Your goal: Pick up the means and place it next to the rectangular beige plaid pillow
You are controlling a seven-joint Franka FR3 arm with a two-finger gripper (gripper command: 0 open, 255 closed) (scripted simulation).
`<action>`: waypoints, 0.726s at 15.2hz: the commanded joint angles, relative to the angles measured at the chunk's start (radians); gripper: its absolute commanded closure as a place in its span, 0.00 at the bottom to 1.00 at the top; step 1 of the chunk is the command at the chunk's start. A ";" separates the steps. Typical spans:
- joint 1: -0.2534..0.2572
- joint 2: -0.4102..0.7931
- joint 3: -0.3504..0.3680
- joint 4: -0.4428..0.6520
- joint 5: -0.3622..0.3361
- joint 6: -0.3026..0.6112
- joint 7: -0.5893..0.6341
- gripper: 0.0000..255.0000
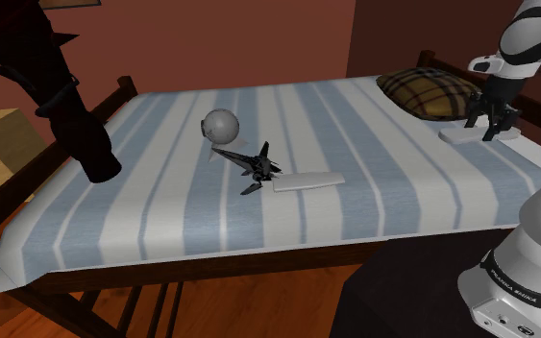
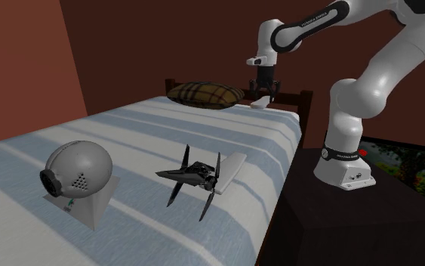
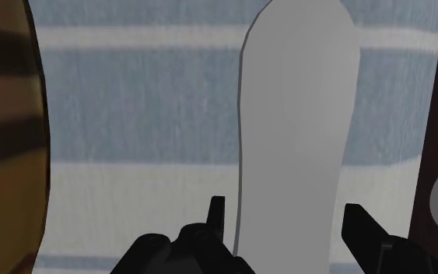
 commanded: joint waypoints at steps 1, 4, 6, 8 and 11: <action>0.000 0.010 -0.008 -0.020 -0.005 0.032 0.002 1.00; 0.000 0.033 -0.023 -0.047 -0.013 0.080 0.001 1.00; 0.001 0.050 -0.034 -0.063 -0.017 0.114 0.000 1.00; 0.003 0.069 -0.045 -0.079 -0.022 0.148 -0.001 1.00; 0.006 0.100 -0.062 -0.101 -0.027 0.201 -0.003 1.00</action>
